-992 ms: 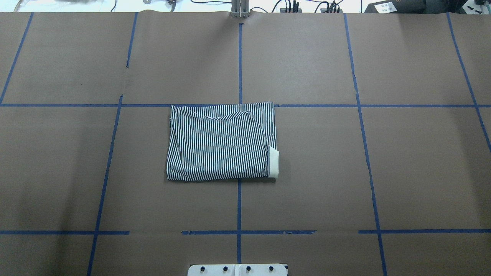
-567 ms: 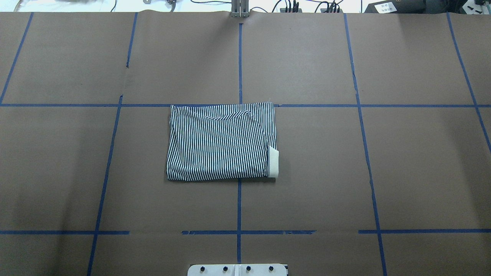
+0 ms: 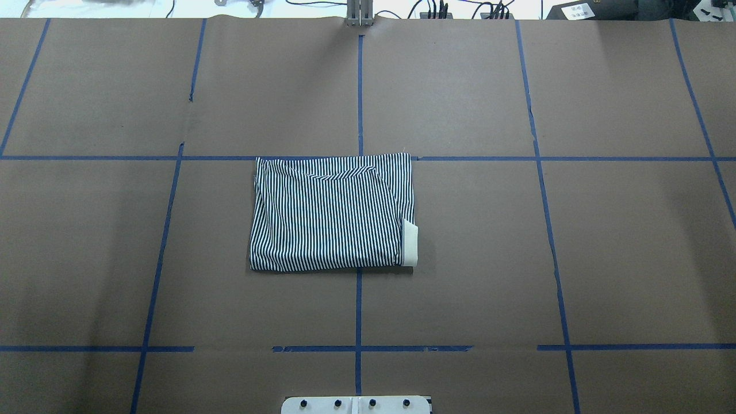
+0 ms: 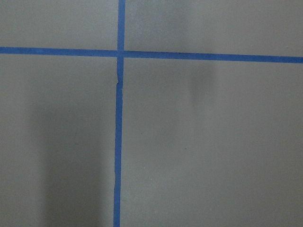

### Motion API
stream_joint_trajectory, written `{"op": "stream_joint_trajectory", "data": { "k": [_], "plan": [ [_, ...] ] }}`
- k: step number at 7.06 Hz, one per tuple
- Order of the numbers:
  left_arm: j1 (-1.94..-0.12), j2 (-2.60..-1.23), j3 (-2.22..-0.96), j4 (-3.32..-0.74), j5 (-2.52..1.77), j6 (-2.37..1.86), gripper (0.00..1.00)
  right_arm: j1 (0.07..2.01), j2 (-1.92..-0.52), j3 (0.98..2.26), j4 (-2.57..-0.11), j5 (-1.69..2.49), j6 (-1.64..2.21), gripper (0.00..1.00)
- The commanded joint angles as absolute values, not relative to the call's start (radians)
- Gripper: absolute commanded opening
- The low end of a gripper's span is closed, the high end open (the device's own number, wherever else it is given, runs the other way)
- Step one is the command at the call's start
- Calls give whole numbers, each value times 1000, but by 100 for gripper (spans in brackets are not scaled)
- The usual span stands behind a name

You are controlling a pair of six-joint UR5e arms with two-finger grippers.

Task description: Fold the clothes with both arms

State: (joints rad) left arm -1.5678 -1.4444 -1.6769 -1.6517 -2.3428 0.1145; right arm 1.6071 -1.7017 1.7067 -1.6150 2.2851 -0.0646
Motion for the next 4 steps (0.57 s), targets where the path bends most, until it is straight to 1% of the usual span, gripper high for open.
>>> {"op": "stream_joint_trajectory", "data": {
  "k": [1,4],
  "plan": [
    [-1568,-1448,-1680,-1649,-2341,114,100,1606,-1703,1706,-1614,2286,-66,100],
    [-1568,-1439,-1675,-1657,-2339,117,100,1605,-1703,1707,-1614,2287,-67,100]
  ]
}}
